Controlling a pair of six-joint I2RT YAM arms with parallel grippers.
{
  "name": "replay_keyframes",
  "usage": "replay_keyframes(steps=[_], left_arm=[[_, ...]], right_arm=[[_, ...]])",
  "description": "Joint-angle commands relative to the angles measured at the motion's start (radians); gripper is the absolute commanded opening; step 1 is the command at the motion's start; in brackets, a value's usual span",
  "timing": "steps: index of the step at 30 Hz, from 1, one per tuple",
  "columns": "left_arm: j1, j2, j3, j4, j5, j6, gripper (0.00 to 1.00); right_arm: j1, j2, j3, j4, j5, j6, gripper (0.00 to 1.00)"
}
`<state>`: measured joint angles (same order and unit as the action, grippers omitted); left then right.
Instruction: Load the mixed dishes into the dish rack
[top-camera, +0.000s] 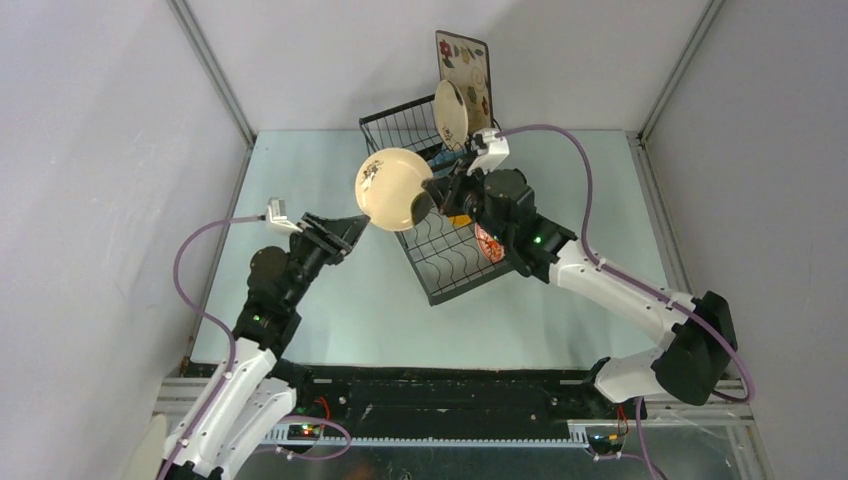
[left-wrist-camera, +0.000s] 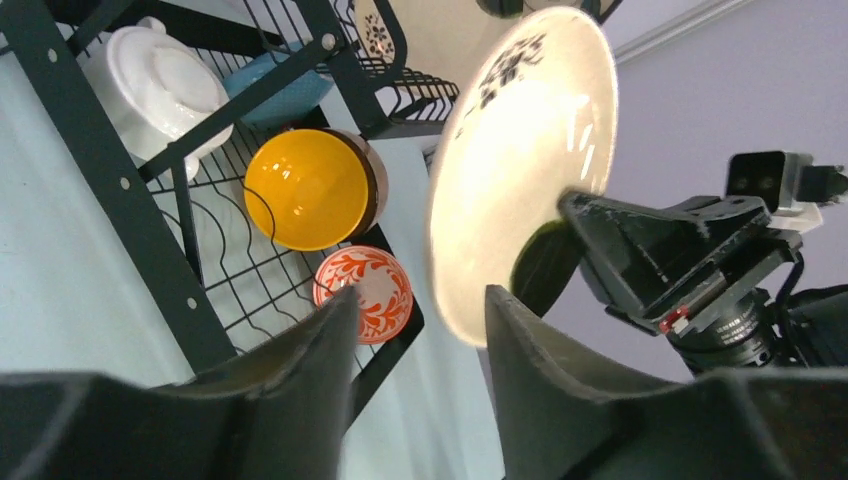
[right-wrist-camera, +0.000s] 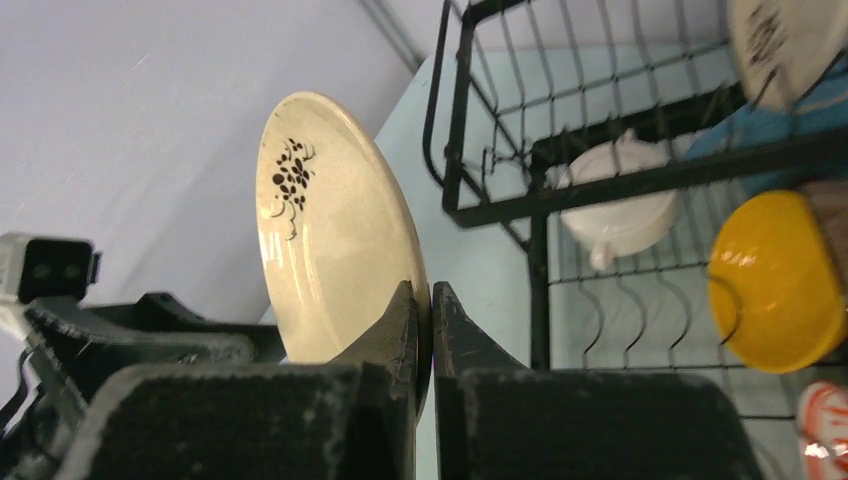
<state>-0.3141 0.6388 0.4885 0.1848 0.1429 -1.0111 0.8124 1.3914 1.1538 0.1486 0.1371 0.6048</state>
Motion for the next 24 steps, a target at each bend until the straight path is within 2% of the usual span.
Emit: replay_keyframes(steps=[1,5,8,10,16,18,21,24], left_arm=[[-0.005,-0.052,0.062,-0.089,-0.083,0.087,0.63],[-0.005,-0.08,0.06,-0.115,-0.096,0.15,0.72],[-0.005,-0.078,0.062,-0.13,-0.066,0.205,0.74],[-0.006,-0.07,0.069,-0.149,-0.045,0.244,0.75],[-0.005,-0.068,0.066,-0.171,-0.008,0.32,0.8],[-0.005,-0.079,0.054,-0.168,-0.012,0.321,0.83],[-0.005,-0.101,0.039,-0.164,-0.018,0.328,0.86],[-0.005,-0.116,0.034,-0.166,-0.035,0.335,0.88]], right_arm=[[-0.023,-0.018,0.176,-0.046,0.16,-0.129,0.0],[-0.031,0.008,0.301,-0.083,0.328,-0.326,0.0],[-0.031,0.055,0.381,-0.088,0.457,-0.439,0.0],[-0.025,0.116,0.466,-0.111,0.548,-0.523,0.0],[0.024,0.34,0.68,-0.038,0.769,-0.841,0.0],[0.038,0.404,0.732,-0.004,0.821,-0.952,0.0],[0.062,0.475,0.754,0.162,0.87,-1.175,0.0],[0.069,0.542,0.773,0.276,0.876,-1.313,0.0]])
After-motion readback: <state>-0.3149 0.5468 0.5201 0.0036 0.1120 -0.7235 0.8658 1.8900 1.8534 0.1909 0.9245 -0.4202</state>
